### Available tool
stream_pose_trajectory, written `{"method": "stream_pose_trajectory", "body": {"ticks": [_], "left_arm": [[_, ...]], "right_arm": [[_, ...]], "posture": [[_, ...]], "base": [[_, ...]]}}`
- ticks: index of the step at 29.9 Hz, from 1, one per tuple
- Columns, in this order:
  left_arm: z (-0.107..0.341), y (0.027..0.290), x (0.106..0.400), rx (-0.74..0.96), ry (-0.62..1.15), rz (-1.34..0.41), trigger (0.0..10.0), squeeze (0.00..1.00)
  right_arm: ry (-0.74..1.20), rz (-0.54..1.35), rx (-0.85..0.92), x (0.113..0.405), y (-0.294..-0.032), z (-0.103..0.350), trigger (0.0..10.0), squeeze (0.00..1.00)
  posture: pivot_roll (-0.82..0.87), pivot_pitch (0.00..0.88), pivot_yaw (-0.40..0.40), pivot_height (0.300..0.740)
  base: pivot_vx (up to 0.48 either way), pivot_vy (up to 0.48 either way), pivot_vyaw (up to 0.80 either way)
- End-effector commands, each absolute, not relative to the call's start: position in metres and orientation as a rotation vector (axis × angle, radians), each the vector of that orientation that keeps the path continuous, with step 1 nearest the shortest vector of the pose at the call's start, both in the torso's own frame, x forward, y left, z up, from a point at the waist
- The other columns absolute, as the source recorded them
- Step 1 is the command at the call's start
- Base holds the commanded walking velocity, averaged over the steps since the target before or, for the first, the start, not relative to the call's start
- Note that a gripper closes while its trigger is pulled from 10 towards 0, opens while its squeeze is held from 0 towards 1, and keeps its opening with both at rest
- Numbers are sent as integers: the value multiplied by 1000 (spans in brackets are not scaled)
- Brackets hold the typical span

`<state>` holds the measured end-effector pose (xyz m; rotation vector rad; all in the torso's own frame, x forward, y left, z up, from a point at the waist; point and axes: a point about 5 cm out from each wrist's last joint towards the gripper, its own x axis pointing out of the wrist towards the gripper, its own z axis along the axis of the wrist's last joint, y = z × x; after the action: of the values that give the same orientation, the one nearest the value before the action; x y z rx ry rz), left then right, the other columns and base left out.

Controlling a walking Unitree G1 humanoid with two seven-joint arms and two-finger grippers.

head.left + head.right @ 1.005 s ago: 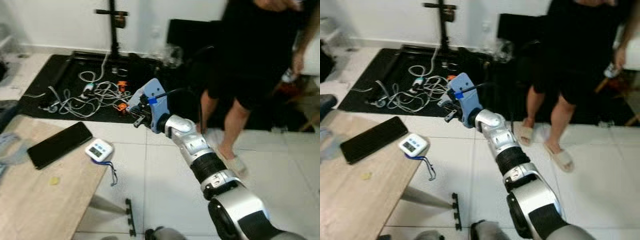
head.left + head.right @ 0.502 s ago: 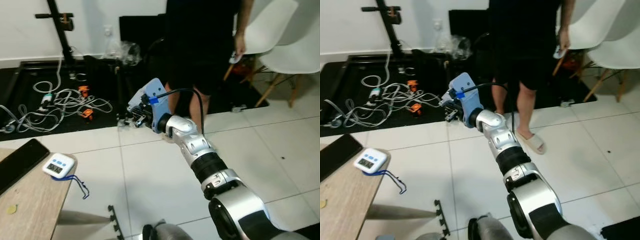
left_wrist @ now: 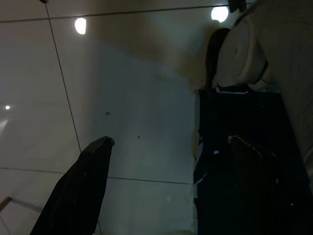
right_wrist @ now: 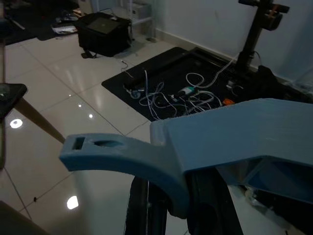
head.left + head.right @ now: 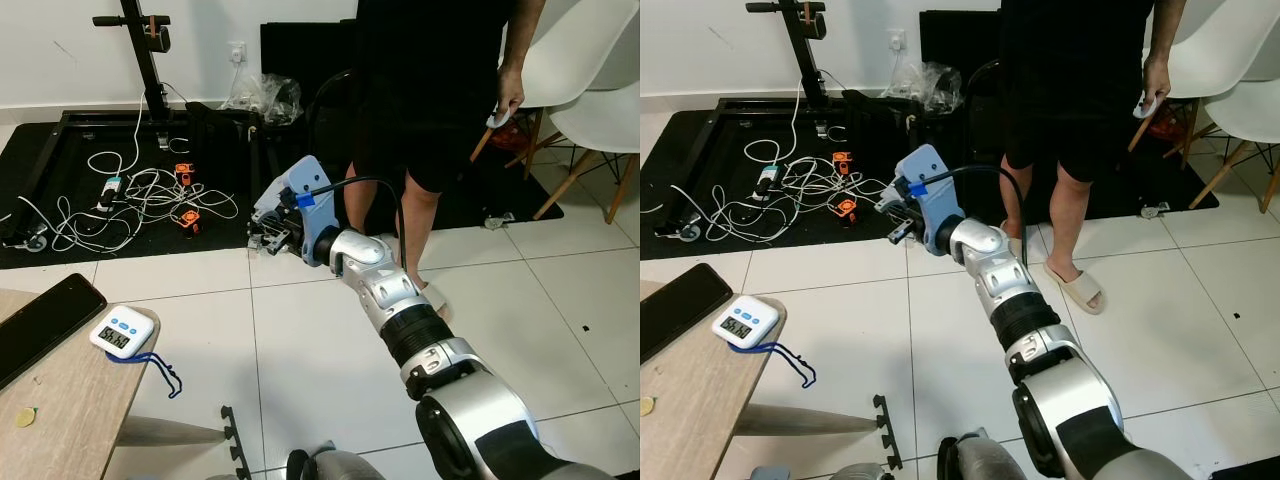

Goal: Picking trash to rubbish bin

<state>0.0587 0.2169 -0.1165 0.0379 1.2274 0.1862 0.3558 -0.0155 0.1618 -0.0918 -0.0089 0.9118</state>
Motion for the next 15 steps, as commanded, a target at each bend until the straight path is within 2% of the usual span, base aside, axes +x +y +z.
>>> {"method": "stream_pose_trajectory", "body": {"ticks": [1, 15], "left_arm": [[-116, 211, 65, 30, 1207, 153, 10000, 0], [-117, 210, 65, 30, 1209, 148, 10000, 0]], "right_arm": [[-9, 913, -100, 356, -16, 161, 10000, 0], [-11, 920, -102, 355, -15, 161, 10000, 0]], "posture": [[75, 52, -46, 740], [73, 52, -45, 740]], "base": [[0, -352, 0], [0, -356, 0]]}}
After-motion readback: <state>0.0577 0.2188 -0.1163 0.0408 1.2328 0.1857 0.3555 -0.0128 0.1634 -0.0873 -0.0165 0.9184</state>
